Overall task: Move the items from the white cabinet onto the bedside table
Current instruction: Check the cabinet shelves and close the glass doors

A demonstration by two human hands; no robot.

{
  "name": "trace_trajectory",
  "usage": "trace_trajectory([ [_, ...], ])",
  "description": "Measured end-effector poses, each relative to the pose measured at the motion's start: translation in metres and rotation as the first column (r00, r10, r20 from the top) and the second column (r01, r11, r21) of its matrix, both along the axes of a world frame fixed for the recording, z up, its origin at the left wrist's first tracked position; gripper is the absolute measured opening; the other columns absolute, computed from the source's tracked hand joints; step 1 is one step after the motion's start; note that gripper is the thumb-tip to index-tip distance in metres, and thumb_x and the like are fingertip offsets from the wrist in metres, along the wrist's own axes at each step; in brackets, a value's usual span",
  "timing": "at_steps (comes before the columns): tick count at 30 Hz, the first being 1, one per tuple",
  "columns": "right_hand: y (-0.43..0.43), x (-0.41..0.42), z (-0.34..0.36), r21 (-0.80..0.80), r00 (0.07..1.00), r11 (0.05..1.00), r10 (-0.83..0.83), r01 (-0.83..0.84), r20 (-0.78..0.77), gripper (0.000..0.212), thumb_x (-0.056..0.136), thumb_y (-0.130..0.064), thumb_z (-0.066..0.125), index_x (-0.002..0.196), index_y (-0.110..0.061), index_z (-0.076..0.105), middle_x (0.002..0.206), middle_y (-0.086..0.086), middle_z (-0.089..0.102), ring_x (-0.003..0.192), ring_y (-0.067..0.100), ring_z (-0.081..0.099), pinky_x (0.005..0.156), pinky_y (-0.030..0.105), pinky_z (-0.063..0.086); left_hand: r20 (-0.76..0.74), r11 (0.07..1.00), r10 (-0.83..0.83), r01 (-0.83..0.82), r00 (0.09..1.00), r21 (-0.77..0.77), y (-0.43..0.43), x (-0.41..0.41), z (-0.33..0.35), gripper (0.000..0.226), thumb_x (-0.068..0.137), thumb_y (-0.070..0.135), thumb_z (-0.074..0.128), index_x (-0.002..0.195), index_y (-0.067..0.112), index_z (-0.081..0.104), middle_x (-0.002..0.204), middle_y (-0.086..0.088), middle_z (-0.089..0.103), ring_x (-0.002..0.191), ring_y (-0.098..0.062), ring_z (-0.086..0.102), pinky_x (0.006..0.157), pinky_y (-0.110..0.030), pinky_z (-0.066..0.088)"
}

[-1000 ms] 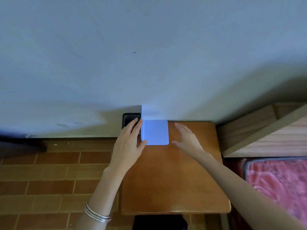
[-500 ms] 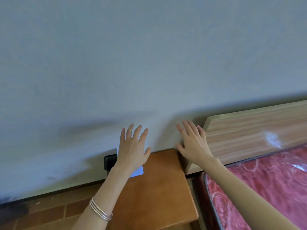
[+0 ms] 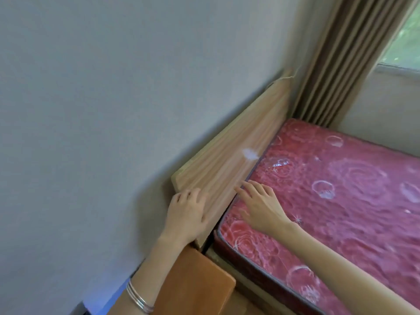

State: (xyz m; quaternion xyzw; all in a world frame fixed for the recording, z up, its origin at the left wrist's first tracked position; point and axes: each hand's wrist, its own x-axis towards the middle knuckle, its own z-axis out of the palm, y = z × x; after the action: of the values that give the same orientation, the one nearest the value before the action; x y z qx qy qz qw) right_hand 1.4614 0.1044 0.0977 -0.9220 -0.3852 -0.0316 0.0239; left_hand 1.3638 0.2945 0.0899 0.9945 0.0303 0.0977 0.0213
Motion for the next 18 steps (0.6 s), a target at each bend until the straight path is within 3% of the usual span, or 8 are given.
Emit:
trace_trajectory([
  [6, -0.12, -0.066, -0.005, -0.04, 0.914, 0.915, -0.404, 0.402, -0.035, 0.061, 0.08, -0.038, 0.062, 0.135, -0.019, 0.045, 0.137, 0.009, 0.052, 0.125, 0.03, 0.049, 0.101, 0.05, 0.039, -0.033, 0.916, -0.401, 0.402, 0.915, 0.001, -0.089, 0.022, 0.004, 0.05, 0.078, 0.035, 0.062, 0.125, 0.017, 0.056, 0.123, -0.006, 0.061, 0.112, -0.027, 0.056, 0.093, -0.043, 0.044],
  [8, -0.166, -0.098, -0.001, -0.045, 0.845, 0.847, -0.531, 0.529, -0.065, 0.061, 0.085, -0.037, 0.057, 0.14, -0.02, 0.036, 0.145, 0.009, 0.042, 0.133, 0.029, 0.04, 0.107, 0.049, 0.032, -0.047, 0.851, -0.524, 0.525, 0.85, 0.008, -0.134, 0.024, 0.005, 0.051, 0.077, 0.036, 0.063, 0.124, 0.017, 0.057, 0.121, -0.006, 0.062, 0.11, -0.026, 0.058, 0.092, -0.043, 0.046],
  [12, -0.262, -0.177, 0.016, -0.08, 0.633, 0.636, -0.772, 0.767, -0.066, 0.062, 0.092, -0.037, 0.046, 0.147, -0.022, 0.02, 0.154, 0.007, 0.023, 0.141, 0.026, 0.02, 0.114, 0.046, 0.017, -0.054, 0.66, -0.75, 0.751, 0.659, 0.003, -0.24, 0.01, 0.015, 0.053, 0.073, 0.036, 0.068, 0.122, 0.017, 0.06, 0.119, -0.006, 0.064, 0.109, -0.028, 0.059, 0.091, -0.045, 0.048],
  [15, -0.32, -0.246, 0.032, -0.064, 0.454, 0.456, -0.89, 0.888, -0.049, 0.059, 0.093, -0.034, 0.041, 0.147, -0.022, 0.019, 0.155, 0.007, 0.022, 0.141, 0.025, 0.019, 0.114, 0.045, 0.017, -0.023, 0.466, -0.883, 0.882, 0.469, 0.069, -0.317, -0.017, 0.027, 0.054, 0.057, 0.037, 0.079, 0.107, 0.018, 0.068, 0.103, -0.004, 0.07, 0.093, -0.026, 0.066, 0.077, -0.042, 0.055],
  [18, -0.368, -0.32, 0.048, -0.032, 0.269, 0.269, -0.963, 0.963, -0.013, 0.058, 0.093, -0.036, 0.042, 0.146, -0.022, 0.022, 0.153, 0.007, 0.026, 0.141, 0.025, 0.022, 0.114, 0.044, 0.019, 0.041, 0.276, -0.961, 0.956, 0.273, 0.103, -0.392, -0.053, 0.044, 0.055, 0.054, 0.037, 0.079, 0.104, 0.019, 0.069, 0.098, -0.002, 0.07, 0.088, -0.026, 0.067, 0.072, -0.039, 0.056],
])
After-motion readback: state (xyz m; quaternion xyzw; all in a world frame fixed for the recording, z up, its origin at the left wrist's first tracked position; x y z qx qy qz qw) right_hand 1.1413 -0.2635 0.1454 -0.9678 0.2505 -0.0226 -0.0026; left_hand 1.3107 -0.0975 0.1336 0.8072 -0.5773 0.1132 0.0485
